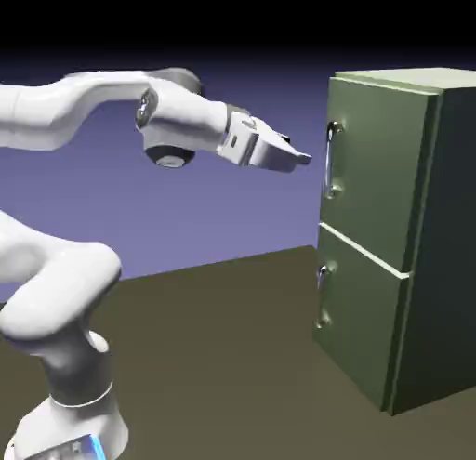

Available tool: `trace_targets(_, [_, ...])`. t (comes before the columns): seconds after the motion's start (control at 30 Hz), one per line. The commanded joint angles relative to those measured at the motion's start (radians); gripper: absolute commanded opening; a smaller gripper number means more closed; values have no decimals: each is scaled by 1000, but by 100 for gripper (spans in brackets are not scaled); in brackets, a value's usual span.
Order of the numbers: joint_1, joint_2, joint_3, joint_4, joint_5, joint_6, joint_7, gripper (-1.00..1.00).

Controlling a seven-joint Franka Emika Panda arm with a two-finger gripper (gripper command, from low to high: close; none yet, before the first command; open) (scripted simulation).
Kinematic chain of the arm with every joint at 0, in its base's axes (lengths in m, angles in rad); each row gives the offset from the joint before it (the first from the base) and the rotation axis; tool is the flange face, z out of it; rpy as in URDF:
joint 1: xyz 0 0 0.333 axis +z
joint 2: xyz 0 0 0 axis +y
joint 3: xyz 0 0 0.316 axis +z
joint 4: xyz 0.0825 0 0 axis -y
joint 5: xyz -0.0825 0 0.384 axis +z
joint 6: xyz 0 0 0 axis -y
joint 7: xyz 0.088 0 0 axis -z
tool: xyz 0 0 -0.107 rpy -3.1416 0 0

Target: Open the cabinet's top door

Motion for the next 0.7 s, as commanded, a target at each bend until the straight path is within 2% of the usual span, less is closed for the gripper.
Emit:
trace_targets(0.0, [-18,-13,19,4,44,-6,-24,0])
trace_targets(0.67, [-379,-281,403,82,909,-136,-500,0])
